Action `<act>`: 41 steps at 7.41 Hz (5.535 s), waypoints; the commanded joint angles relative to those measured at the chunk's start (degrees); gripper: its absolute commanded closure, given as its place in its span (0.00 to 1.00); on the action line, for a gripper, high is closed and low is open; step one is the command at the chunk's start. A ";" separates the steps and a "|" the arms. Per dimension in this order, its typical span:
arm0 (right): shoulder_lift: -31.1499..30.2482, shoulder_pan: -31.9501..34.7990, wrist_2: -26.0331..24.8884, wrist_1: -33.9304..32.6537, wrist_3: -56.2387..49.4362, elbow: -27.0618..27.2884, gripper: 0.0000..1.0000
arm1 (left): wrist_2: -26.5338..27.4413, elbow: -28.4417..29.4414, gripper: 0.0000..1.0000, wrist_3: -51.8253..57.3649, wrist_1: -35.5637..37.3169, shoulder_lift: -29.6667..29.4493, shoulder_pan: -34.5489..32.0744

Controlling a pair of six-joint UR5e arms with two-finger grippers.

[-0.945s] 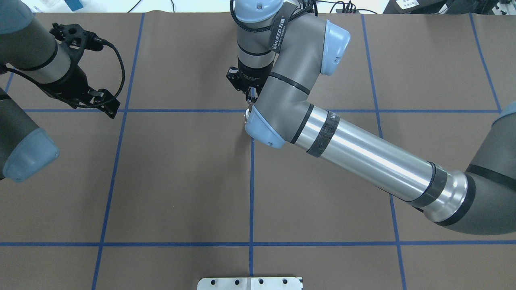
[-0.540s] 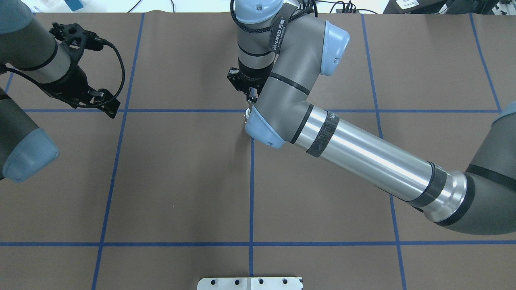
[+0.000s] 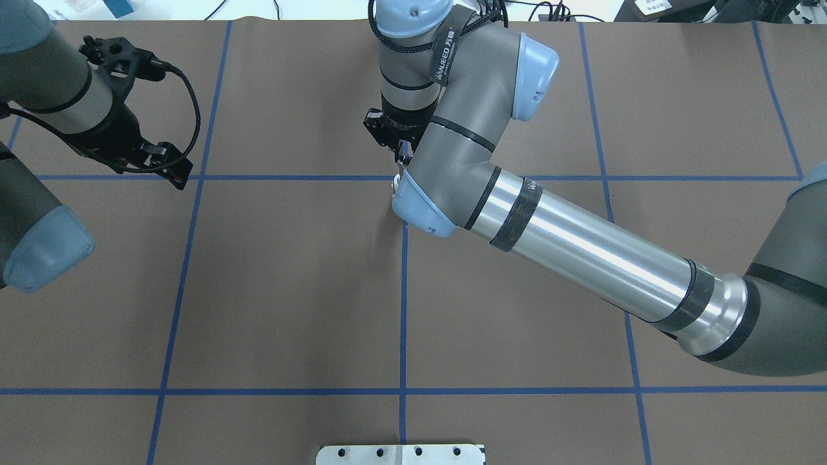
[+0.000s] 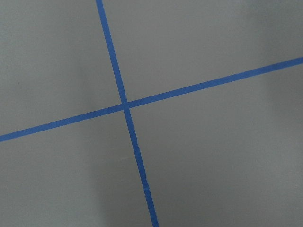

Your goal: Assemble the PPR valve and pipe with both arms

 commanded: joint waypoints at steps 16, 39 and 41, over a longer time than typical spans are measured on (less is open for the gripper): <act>0.33 -0.53 -0.09 1.32 -0.01 -1.80 1.00 | 0.00 -0.03 0.01 -0.22 0.00 -0.26 0.00; -55.00 21.21 10.32 2.99 -43.23 41.09 0.00 | -7.56 -2.33 0.01 26.20 -0.79 12.12 -15.54; -60.55 33.35 15.10 2.81 -63.03 37.67 0.00 | -8.95 2.40 0.01 35.85 -1.75 14.74 -19.75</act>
